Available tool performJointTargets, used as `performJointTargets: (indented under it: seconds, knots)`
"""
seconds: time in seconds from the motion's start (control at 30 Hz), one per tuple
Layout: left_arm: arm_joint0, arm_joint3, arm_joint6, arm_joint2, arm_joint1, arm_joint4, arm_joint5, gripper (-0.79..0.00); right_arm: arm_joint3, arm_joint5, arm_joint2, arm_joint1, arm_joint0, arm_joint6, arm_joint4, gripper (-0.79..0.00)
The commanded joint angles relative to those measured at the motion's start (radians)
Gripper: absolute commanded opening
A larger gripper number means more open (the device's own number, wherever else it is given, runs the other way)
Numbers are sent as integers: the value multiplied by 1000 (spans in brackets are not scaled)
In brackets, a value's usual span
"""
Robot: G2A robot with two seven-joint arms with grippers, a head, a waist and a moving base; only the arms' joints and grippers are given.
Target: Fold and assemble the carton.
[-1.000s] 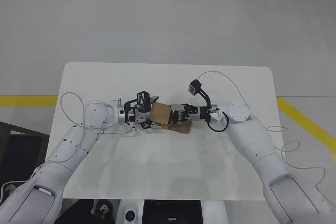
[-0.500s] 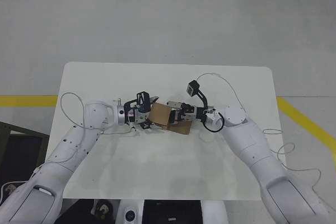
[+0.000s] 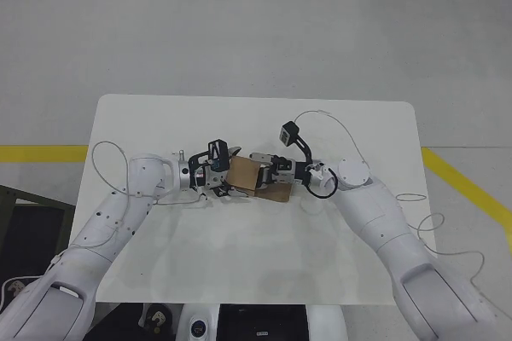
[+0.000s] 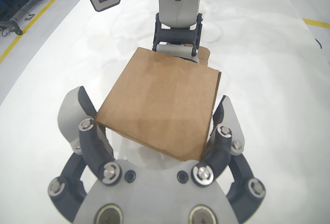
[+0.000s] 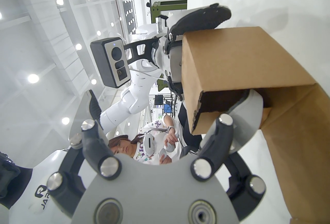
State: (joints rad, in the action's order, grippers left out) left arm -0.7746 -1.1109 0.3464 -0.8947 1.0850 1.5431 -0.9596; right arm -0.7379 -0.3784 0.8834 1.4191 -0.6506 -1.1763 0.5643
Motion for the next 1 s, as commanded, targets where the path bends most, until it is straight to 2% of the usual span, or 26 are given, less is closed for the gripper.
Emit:
performJointTargets:
  seconds: [0.0, 0.57, 0.73, 0.97]
  knots:
    - [0, 0, -1, 0, 0, -1, 0, 0, 8, 0, -1, 3, 2, -3, 3, 0]
    - [-3, 5, -5, -3, 1, -7, 0, 0, 18, 9, 17, 7, 7, -41, 5, 0]
    - [-3, 1, -4, -8, -1, -5, -5, 0, -48, 46, 52, -19, -14, -50, -43, 0]
    - [-6, -7, -8, -18, -4, -12, -9, 0, -191, 124, 162, -84, -93, -22, -168, 0]
